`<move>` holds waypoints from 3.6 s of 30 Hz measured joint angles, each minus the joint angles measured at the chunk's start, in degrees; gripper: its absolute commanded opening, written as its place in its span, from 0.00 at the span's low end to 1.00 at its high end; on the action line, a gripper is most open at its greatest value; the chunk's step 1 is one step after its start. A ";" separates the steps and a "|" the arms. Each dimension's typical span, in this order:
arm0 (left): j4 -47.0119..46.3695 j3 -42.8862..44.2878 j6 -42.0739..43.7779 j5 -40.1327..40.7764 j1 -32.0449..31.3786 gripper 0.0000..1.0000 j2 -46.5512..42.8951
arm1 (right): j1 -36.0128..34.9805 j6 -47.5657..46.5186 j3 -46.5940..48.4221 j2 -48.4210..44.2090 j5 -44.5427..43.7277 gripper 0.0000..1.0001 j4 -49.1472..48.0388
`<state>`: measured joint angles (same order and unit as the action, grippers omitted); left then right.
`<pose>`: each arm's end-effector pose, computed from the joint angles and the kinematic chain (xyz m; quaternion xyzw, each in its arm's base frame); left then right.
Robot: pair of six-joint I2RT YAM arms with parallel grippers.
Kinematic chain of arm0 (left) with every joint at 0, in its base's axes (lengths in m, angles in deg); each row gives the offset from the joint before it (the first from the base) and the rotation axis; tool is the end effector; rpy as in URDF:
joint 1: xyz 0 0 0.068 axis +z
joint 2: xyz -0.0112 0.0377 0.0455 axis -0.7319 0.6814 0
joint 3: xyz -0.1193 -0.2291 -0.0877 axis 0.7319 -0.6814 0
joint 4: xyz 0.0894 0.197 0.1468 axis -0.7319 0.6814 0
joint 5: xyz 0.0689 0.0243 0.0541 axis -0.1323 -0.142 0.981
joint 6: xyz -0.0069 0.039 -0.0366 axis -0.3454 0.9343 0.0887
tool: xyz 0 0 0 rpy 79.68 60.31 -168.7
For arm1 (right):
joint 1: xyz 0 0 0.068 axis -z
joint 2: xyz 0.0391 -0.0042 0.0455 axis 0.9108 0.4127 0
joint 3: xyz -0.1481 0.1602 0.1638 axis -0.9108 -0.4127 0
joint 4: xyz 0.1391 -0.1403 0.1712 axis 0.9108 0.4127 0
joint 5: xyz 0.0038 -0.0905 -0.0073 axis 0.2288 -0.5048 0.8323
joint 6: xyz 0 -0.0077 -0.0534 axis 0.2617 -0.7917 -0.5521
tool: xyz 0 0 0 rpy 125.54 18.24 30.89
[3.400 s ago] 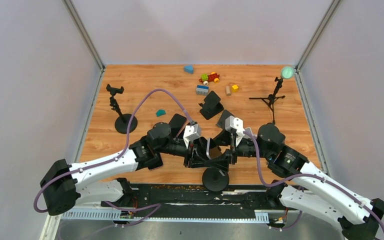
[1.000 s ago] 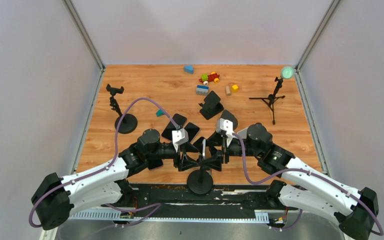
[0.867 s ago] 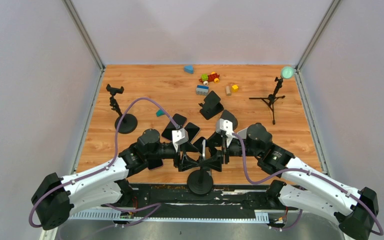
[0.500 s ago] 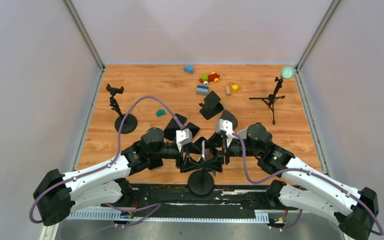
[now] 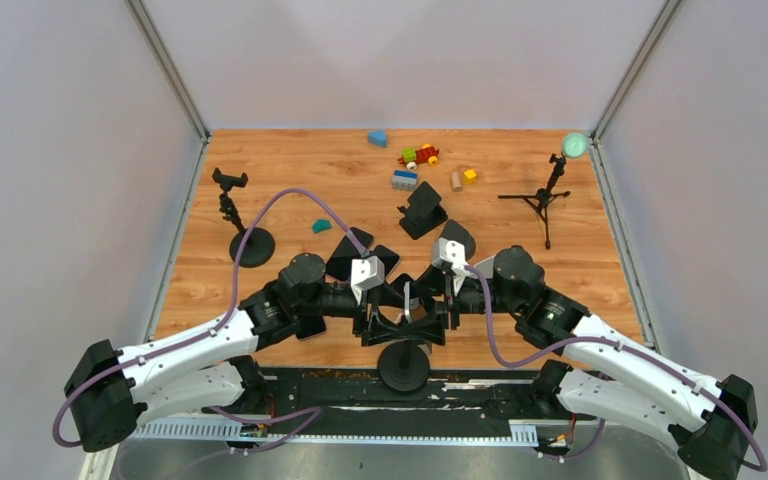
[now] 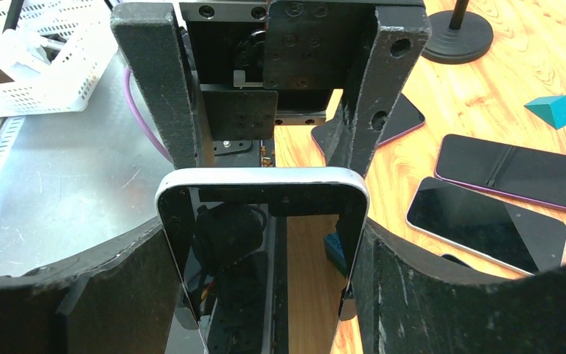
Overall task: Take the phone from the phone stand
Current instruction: Adjust the phone stand with the phone.
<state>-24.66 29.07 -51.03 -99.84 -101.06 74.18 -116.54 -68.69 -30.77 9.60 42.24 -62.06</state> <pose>0.1105 -0.1886 0.2709 0.4523 0.5997 -0.5367 0.3844 0.1064 0.1651 0.2987 -0.4843 0.5900 0.4899 0.4212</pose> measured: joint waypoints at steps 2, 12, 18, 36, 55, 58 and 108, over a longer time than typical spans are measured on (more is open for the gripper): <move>-0.39 0.00 -0.31 -0.50 0.00 0.67 0.07 | 0.02 0.02 0.00 0.00 -0.04 0.00 0.00; -2.56 0.00 -1.60 -2.62 -0.02 0.84 3.13 | 0.00 0.31 0.00 -0.11 1.29 0.00 0.48; -3.17 0.02 -1.62 -3.19 -0.09 0.77 3.54 | 0.00 0.31 0.00 -0.11 1.33 0.00 0.48; -5.51 0.02 -6.16 -4.85 -0.76 0.00 5.51 | 0.04 -1.31 -0.04 -2.80 -1.60 0.71 3.67; -4.87 0.07 -3.28 -3.74 -1.11 0.00 5.42 | -0.22 0.70 0.50 -4.07 -5.05 1.00 12.50; -4.87 0.07 -3.28 -3.61 -1.11 0.00 5.44 | -0.22 0.13 0.66 -4.11 -5.20 1.00 12.44; 2.14 4.70 2.19 -4.90 -0.57 0.00 7.23 | 6.78 -17.79 2.64 0.74 11.10 0.00 6.88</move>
<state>-22.52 33.76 -48.85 -104.73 -101.63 81.41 -109.76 -86.48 -28.12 10.35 53.34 -55.18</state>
